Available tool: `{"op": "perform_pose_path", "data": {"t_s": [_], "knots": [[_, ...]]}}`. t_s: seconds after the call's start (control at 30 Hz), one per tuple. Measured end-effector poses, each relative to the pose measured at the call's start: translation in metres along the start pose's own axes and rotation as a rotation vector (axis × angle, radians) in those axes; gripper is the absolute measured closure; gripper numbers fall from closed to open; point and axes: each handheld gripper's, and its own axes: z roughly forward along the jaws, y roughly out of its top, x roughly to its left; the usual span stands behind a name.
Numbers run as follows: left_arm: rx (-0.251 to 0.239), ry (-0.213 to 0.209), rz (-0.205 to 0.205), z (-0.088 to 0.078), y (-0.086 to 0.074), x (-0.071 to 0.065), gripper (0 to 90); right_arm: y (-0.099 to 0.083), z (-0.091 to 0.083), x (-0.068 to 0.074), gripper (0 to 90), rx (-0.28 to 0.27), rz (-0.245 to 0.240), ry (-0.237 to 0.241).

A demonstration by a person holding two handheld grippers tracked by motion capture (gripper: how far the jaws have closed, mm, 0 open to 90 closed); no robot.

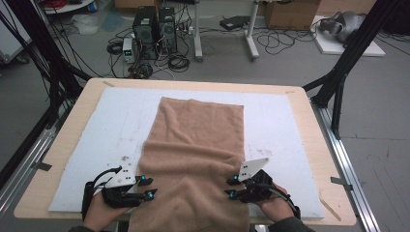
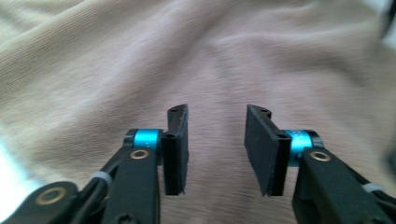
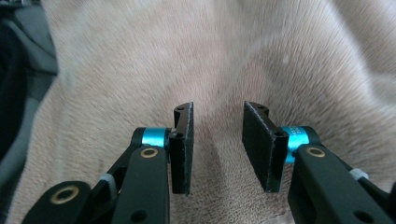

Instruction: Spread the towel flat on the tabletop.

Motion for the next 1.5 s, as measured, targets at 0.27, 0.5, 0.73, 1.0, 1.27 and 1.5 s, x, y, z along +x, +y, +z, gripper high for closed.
{"op": "perform_pose_path", "data": {"t_s": [0.27,0.5,0.73,1.0,1.27,1.5], "knots": [[0.014,-0.001,0.029,0.003,-0.011,-0.003,85.1,-0.011,0.009,0.002,85.9,-0.012,0.017,0.065],[-0.04,-0.035,0.047,-0.022,-0.016,-0.022,83.0,-0.009,-0.014,0.032,76.4,-0.071,-0.023,0.171],[0.026,-0.013,0.026,-0.003,-0.015,-0.007,63.0,-0.015,-0.016,0.004,66.6,-0.03,0.015,0.008],[-0.001,-0.009,0.014,-0.01,-0.02,-0.012,86.5,-0.026,-0.007,-0.001,87.0,0.001,0.029,0.088],[-0.031,-0.031,-0.013,-0.013,-0.016,-0.014,71.2,-0.025,-0.018,-0.001,71.1,-0.06,0.047,0.081],[-0.028,-0.025,-0.056,-0.006,-0.025,-0.01,74.6,-0.028,-0.003,-0.002,72.3,-0.042,0.053,0.083]]}}
